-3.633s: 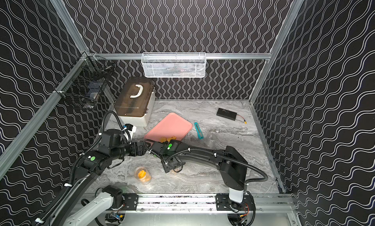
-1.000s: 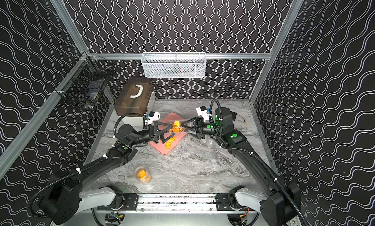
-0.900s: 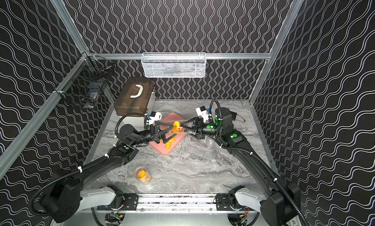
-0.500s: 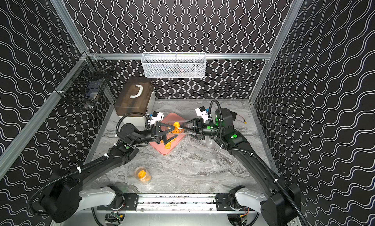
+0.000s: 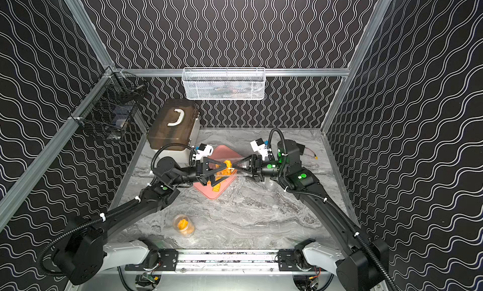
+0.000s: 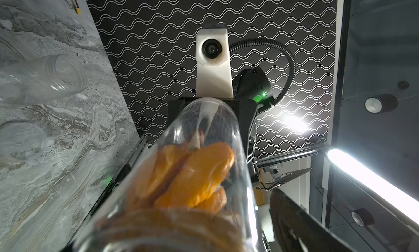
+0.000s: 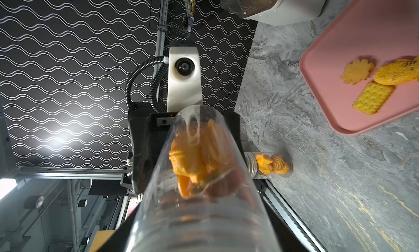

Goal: Pour the cookies out of the jar
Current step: Pick up the jar from the center of the board.

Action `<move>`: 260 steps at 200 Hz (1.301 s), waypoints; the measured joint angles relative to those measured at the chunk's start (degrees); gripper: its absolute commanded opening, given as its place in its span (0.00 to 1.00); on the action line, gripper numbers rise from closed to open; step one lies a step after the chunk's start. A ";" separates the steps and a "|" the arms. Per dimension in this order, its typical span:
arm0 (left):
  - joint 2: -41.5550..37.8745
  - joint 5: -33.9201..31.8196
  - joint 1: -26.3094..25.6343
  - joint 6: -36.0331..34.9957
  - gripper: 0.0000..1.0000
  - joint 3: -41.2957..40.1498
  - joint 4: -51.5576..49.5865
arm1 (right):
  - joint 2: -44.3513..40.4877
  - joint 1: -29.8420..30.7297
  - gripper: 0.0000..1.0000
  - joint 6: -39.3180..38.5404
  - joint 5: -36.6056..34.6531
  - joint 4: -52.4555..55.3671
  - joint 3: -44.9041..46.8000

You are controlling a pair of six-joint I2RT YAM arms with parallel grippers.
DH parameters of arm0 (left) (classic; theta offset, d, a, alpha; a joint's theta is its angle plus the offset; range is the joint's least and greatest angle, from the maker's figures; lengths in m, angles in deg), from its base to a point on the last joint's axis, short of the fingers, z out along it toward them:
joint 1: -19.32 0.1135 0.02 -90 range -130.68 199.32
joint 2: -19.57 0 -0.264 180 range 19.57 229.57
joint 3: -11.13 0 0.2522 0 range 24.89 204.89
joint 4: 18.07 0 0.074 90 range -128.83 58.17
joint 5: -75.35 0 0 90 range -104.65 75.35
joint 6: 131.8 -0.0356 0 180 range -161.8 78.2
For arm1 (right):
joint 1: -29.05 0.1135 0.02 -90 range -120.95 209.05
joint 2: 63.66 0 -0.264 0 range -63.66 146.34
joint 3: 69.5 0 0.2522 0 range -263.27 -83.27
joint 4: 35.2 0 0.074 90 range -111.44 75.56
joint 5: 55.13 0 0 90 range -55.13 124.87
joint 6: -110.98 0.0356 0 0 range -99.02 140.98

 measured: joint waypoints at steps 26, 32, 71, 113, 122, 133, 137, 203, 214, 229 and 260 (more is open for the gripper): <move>-0.09 0.55 0.00 -0.52 0.84 -0.07 -0.48 | 0.09 0.00 0.64 -1.03 0.22 1.03 -0.26; -0.09 0.55 0.00 -0.52 0.84 -0.13 -0.48 | 0.15 0.00 0.64 -1.05 0.24 1.11 -0.33; -0.07 0.87 0.00 -0.52 0.84 -0.81 -0.33 | 0.35 0.09 0.65 -2.58 -0.26 3.39 -1.25; 0.61 2.10 0.00 0.46 0.79 -0.98 0.55 | 1.16 0.07 0.65 -4.96 0.22 5.81 -2.36; 0.76 2.16 0.00 0.61 0.78 -1.09 0.70 | 1.31 0.07 0.65 -5.16 0.37 6.05 -2.45; 0.98 2.47 0.00 0.79 0.77 -1.22 0.94 | 1.42 0.07 0.65 -5.55 0.61 6.29 -2.47; 1.05 2.51 0.00 0.79 0.77 -1.27 0.96 | 1.46 0.07 0.65 -5.64 0.68 6.43 -2.51; 2.89 2.84 0.00 2.45 0.72 -2.14 5.81 | 2.38 0.00 0.65 -6.82 1.84 7.37 -2.89; 2.93 2.95 0.00 2.51 0.77 -2.16 6.05 | 2.51 0.00 0.65 -6.97 1.95 7.61 -2.99; 2.91 3.17 0.00 2.47 0.84 -2.19 5.99 | 2.62 0.00 0.65 -6.99 1.66 8.33 -3.17; 1.64 3.56 0.13 1.36 0.86 -1.81 3.04 | 2.64 0.09 0.65 -7.02 1.62 9.09 -3.32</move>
